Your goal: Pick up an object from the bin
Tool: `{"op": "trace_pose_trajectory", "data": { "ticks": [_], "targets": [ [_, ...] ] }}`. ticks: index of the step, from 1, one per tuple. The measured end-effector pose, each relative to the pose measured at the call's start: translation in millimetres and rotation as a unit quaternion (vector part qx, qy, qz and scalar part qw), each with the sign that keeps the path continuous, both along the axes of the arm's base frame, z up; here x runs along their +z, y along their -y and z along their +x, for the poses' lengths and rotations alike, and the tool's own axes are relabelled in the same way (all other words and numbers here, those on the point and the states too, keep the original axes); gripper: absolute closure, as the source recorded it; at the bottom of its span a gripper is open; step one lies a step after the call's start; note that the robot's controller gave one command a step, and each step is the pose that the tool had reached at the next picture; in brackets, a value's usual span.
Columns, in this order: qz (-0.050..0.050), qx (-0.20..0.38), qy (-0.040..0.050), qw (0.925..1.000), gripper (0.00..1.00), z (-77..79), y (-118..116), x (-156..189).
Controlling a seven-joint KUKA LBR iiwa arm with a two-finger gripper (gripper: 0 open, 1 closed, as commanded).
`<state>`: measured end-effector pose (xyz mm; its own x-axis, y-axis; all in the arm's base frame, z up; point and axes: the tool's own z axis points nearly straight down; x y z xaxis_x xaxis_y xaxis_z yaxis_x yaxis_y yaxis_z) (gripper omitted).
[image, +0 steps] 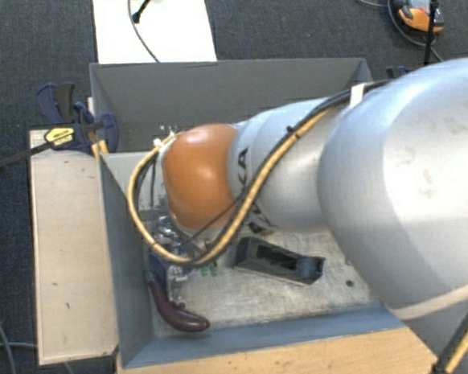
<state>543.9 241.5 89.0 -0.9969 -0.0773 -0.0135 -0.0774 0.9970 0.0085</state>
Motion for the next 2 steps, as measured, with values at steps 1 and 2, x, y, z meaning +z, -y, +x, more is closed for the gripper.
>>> {"op": "trace_pose_trajectory", "data": {
  "ticks": [1, 2],
  "targets": [
    [0.0, -0.001, 0.0007, 1.0, 1.0, -0.2, 1.8, 2.7],
    [0.001, 0.008, 0.0024, 1.0, 1.0, -1.1, 2.7, 2.3]
  ]
}}
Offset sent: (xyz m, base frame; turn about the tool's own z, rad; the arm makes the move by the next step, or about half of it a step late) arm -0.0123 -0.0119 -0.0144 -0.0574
